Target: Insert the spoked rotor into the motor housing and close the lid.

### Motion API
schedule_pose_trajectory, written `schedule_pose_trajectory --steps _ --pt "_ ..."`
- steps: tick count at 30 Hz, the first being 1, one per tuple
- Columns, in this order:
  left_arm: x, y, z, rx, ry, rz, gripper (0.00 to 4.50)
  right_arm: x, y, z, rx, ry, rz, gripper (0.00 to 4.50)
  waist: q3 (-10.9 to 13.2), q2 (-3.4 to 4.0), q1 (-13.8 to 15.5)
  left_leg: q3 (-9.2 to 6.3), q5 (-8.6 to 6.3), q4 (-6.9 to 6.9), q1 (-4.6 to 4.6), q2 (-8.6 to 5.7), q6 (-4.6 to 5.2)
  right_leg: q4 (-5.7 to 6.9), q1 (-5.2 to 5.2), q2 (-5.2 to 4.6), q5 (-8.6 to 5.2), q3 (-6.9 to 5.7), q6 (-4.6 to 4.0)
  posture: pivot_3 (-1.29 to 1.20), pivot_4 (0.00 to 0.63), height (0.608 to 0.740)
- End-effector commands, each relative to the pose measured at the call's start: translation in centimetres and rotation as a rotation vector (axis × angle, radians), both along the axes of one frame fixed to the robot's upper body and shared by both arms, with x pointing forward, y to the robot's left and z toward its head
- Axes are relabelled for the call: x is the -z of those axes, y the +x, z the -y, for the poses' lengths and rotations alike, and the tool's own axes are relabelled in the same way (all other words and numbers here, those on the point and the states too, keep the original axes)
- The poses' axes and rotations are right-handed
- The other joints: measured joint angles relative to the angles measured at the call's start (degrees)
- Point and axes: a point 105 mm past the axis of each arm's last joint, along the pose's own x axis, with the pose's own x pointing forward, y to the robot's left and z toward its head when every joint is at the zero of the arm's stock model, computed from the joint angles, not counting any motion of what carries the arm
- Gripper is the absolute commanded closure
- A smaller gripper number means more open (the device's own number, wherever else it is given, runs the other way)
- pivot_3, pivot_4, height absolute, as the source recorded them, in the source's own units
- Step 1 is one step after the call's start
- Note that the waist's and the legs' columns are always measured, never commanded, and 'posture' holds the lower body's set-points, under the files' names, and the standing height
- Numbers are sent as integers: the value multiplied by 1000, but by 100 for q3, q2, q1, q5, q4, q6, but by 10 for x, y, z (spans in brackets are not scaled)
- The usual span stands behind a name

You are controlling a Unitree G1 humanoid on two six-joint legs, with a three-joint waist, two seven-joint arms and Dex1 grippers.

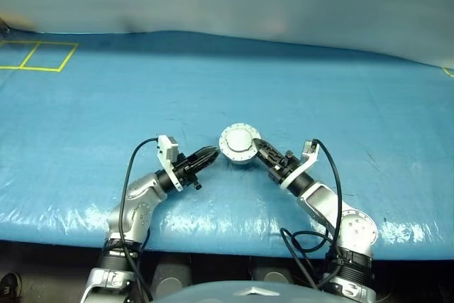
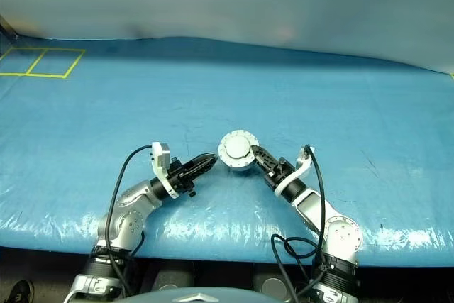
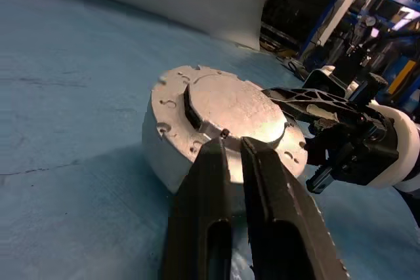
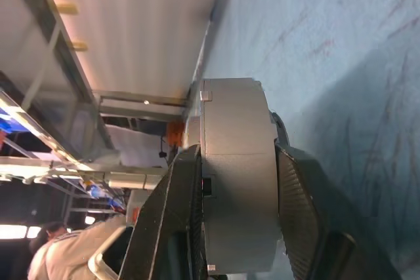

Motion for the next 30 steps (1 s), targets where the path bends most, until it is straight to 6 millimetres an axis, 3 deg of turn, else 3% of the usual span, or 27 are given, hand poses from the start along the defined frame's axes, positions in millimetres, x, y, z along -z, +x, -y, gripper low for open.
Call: schedule_pose_trajectory --steps 1,7,9,13,16,23,30 --pt "-20 0 -2 -38 -138 3 2574 -45 2 -3 -5 99 173 3287 1 0 -8 0 0 1 0 0 0 0 0 0 0 0 0 0 150 740" --pt "-28 -3 5 -27 -295 -80 457 -67 -2 -9 -49 144 251 3287 1 2 -36 0 2 13 0 0 3 2 3 0 1 1 0 0 150 740" --pt "-28 -7 14 26 -330 -130 14 -72 -6 -14 -80 147 270 3287 2 2 -39 0 2 12 0 0 3 2 3 1 1 1 0 0 150 740" --pt "-32 -15 32 147 -445 -241 14 -75 -19 -24 -165 161 297 3287 2 2 -37 -1 1 11 -3 -1 3 0 3 1 1 1 0 0 150 740" --pt "-37 -18 39 208 -512 -278 14 -65 -24 -34 -211 111 261 3287 2 2 -37 -2 1 13 -2 -1 4 1 3 1 1 1 0 0 150 740" --pt "-46 -15 40 242 -612 -298 14 -56 -30 -42 -244 83 231 3287 2 2 -40 -3 1 20 -3 -1 4 3 4 3 1 1 0 0 150 740" --pt "-48 -2 36 159 -631 -281 14 -59 -31 -42 -250 77 249 3287 3 0 -14 -3 1 22 -3 -2 3 0 6 3 1 0 0 0 150 740"
